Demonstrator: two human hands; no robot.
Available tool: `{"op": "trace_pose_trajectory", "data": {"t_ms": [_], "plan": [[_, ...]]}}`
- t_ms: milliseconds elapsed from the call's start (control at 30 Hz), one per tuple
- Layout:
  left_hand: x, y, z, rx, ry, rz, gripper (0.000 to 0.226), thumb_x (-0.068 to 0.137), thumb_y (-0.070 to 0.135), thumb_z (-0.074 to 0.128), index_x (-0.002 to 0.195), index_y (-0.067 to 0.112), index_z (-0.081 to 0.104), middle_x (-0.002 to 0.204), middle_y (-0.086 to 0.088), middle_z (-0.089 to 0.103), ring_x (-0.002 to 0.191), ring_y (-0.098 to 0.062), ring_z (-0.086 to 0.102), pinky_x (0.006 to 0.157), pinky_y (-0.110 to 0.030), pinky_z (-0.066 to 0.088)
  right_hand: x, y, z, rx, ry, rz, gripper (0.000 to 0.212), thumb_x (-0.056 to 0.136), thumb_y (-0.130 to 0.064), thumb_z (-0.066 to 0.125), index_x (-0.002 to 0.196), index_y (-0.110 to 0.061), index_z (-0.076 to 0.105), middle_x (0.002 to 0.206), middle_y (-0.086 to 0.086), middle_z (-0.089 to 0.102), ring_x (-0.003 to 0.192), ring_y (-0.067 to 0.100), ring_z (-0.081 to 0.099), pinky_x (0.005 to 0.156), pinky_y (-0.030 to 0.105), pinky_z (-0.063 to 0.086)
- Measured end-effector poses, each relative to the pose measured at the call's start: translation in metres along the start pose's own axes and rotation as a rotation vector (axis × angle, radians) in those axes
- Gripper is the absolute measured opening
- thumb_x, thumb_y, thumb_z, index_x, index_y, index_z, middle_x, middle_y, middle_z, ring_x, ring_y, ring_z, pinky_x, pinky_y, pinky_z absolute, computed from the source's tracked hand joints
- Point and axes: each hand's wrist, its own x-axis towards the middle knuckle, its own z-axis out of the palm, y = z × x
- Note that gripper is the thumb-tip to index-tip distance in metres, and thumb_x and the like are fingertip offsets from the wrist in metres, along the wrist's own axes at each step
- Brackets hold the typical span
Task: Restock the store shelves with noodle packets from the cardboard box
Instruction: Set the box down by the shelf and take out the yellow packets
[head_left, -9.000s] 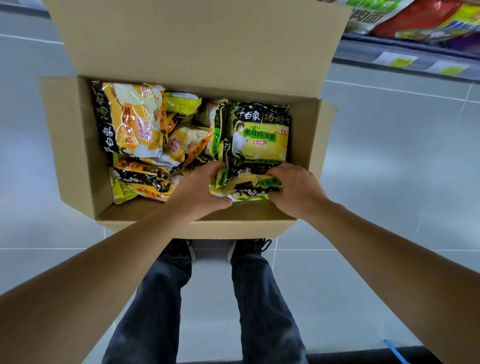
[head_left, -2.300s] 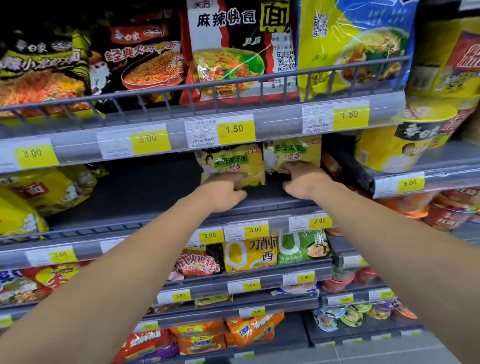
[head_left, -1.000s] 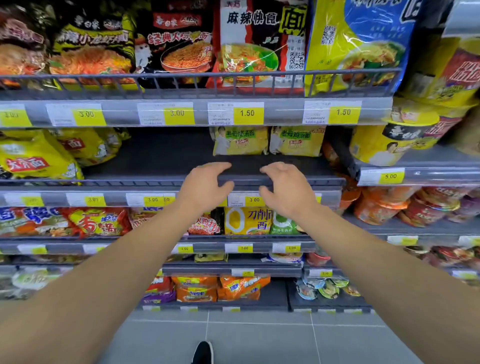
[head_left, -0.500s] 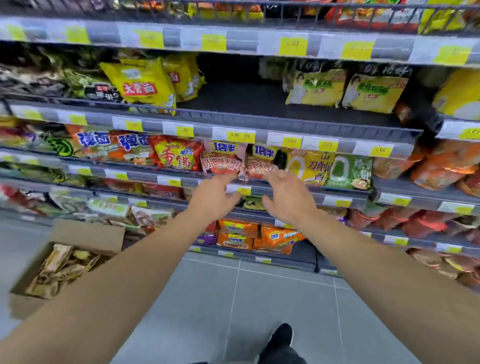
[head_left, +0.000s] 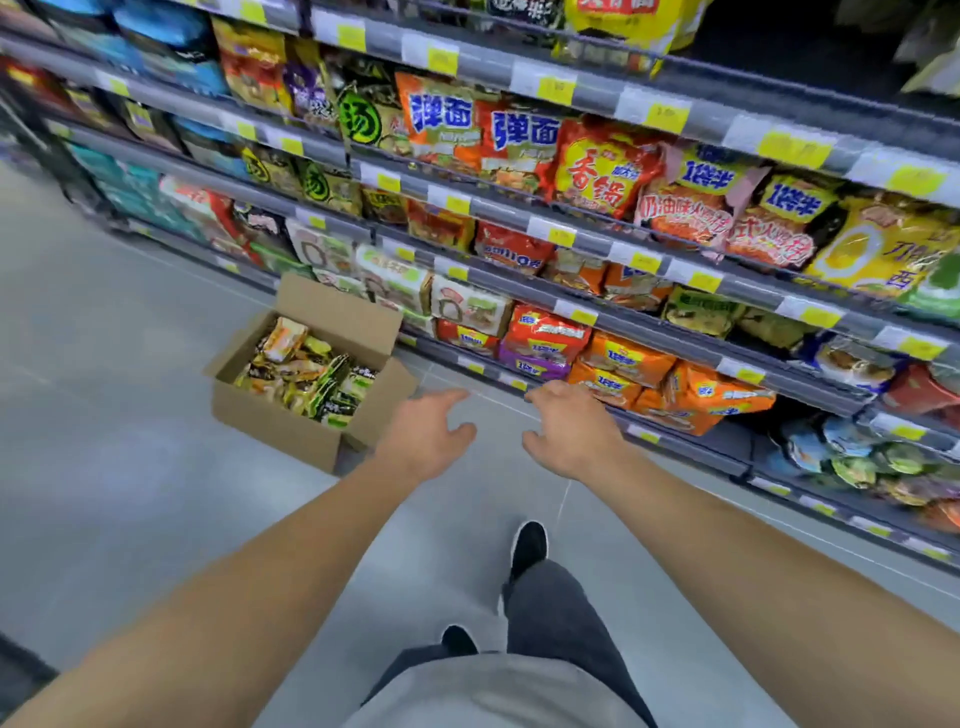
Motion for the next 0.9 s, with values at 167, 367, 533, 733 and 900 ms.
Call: {"op": "trace_pose_trajectory", "data": {"t_ms": [167, 367, 533, 733, 900], "plan": [[-0.009, -0.084, -0.02, -0.093, -0.003, -0.158, 0.05, 0.092, 0.034, 0.06, 0.14, 0.024, 0.05, 0.128, -0.006, 0.062, 0.113, -0.027, 0.059, 0.09, -0.03, 0.049, 0.05, -0.076, 0.025, -0.043, -0.097, -0.109, 0.056, 0.091, -0.039, 0.053, 0.142, -0.018, 0.043, 0.144, 0.006, 0.044, 0.132, 0.029, 0.039, 0.106, 0.039, 0.038], [0.032, -0.182, -0.049, -0.064, -0.052, -0.278, 0.05, 0.09, 0.038, 0.059, 0.138, 0.031, 0.05, 0.122, -0.004, 0.066, 0.11, -0.029, 0.062, 0.085, -0.031, 0.048, 0.137, -0.147, 0.062, -0.039, -0.227, -0.133, 0.051, 0.091, -0.035, 0.053, 0.137, -0.014, 0.047, 0.137, 0.009, 0.048, 0.125, 0.031, 0.043, 0.102, 0.04, 0.041], [0.086, -0.243, -0.087, -0.054, -0.076, -0.331, 0.049, 0.091, 0.033, 0.057, 0.14, 0.03, 0.049, 0.111, -0.005, 0.069, 0.097, -0.028, 0.064, 0.073, -0.025, 0.044, 0.215, -0.188, 0.073, -0.017, -0.313, -0.086, 0.051, 0.091, -0.035, 0.052, 0.137, -0.014, 0.047, 0.138, 0.009, 0.047, 0.125, 0.031, 0.044, 0.101, 0.04, 0.042], [0.149, -0.307, -0.119, -0.05, -0.133, -0.353, 0.049, 0.091, 0.033, 0.056, 0.139, 0.029, 0.05, 0.106, -0.009, 0.071, 0.089, -0.028, 0.065, 0.069, -0.026, 0.042, 0.295, -0.232, 0.087, 0.027, -0.378, -0.032, 0.048, 0.092, -0.032, 0.051, 0.136, -0.013, 0.047, 0.137, 0.009, 0.047, 0.125, 0.031, 0.043, 0.101, 0.04, 0.042], [0.201, -0.36, -0.135, -0.062, -0.22, -0.325, 0.051, 0.091, 0.03, 0.057, 0.14, 0.027, 0.048, 0.086, -0.002, 0.068, 0.067, -0.018, 0.055, 0.066, -0.024, 0.042, 0.35, -0.263, 0.109, 0.078, -0.406, 0.031, 0.049, 0.092, -0.031, 0.052, 0.137, -0.014, 0.047, 0.136, 0.008, 0.048, 0.126, 0.031, 0.043, 0.101, 0.038, 0.04]]}}
